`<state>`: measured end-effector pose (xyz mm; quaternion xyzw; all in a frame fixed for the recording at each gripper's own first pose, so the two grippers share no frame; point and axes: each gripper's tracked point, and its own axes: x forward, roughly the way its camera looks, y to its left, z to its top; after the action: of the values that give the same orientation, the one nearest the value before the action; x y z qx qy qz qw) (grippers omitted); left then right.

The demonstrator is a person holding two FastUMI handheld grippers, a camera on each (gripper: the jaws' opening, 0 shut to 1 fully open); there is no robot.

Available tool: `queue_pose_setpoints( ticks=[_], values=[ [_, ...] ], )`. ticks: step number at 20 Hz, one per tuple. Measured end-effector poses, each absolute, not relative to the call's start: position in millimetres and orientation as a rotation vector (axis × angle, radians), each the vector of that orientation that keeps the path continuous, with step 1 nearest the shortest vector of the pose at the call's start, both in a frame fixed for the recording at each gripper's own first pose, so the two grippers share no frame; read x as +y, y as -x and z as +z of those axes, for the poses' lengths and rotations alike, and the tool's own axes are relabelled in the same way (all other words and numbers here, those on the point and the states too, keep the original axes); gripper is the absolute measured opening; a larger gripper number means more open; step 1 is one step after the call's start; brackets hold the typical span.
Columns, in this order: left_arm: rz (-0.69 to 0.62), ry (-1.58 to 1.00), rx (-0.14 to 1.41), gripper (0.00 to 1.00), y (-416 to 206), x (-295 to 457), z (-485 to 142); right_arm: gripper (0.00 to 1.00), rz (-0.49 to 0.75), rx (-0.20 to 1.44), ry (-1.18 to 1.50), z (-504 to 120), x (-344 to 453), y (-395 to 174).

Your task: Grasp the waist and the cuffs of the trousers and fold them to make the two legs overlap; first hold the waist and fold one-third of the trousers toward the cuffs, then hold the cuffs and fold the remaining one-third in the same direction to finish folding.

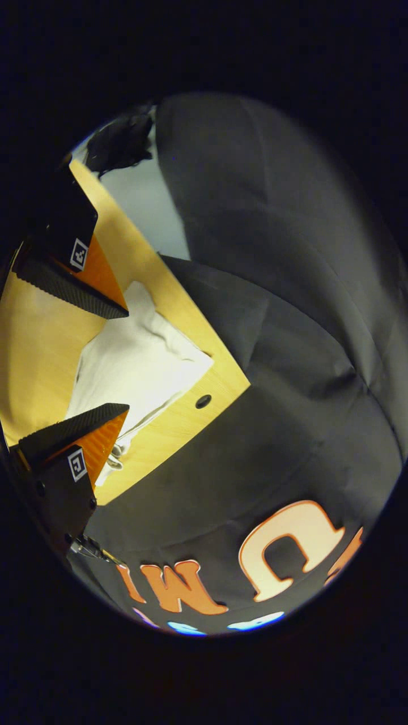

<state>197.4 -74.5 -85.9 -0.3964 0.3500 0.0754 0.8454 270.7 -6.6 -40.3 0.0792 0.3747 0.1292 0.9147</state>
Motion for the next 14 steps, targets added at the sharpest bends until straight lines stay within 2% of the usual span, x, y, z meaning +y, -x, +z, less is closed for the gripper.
queue_pose_setpoints(
  ticks=[3,4,5,7,9,10,11,14],
  values=[
    [0.202,0.961,0.780,0.98,-191.4,-87.0,-113.8,0.98,0.278,0.788,-0.168,-41.9,-18.3,-269.4],
    [0.213,1.017,0.791,0.94,-188.8,-93.3,-120.2,0.98,0.282,0.801,-0.180,-43.3,-21.2,-268.8],
    [0.226,1.070,0.797,0.98,-187.3,-98.1,-126.6,0.98,0.282,0.810,-0.195,-43.4,-25.6,-269.6],
    [0.253,1.140,0.802,1.00,-186.5,-101.6,-141.1,0.98,0.282,0.815,-0.209,-43.1,-34.3,-271.4],
    [0.276,1.165,0.804,0.98,-193.0,-106.3,-152.3,0.98,0.278,0.807,-0.196,-42.4,-48.5,-276.7],
    [0.283,1.174,0.805,0.94,-196.5,-107.4,-154.9,0.98,0.279,0.812,-0.202,-39.9,-53.5,-275.7],
    [0.290,1.179,0.802,1.00,-200.4,-108.4,-158.3,0.98,0.282,0.821,-0.217,-39.1,-57.2,-276.3],
    [0.315,1.186,0.802,0.98,-205.6,-108.1,-167.2,0.98,0.274,0.830,-0.242,-40.8,-69.0,-281.3]
  ],
)
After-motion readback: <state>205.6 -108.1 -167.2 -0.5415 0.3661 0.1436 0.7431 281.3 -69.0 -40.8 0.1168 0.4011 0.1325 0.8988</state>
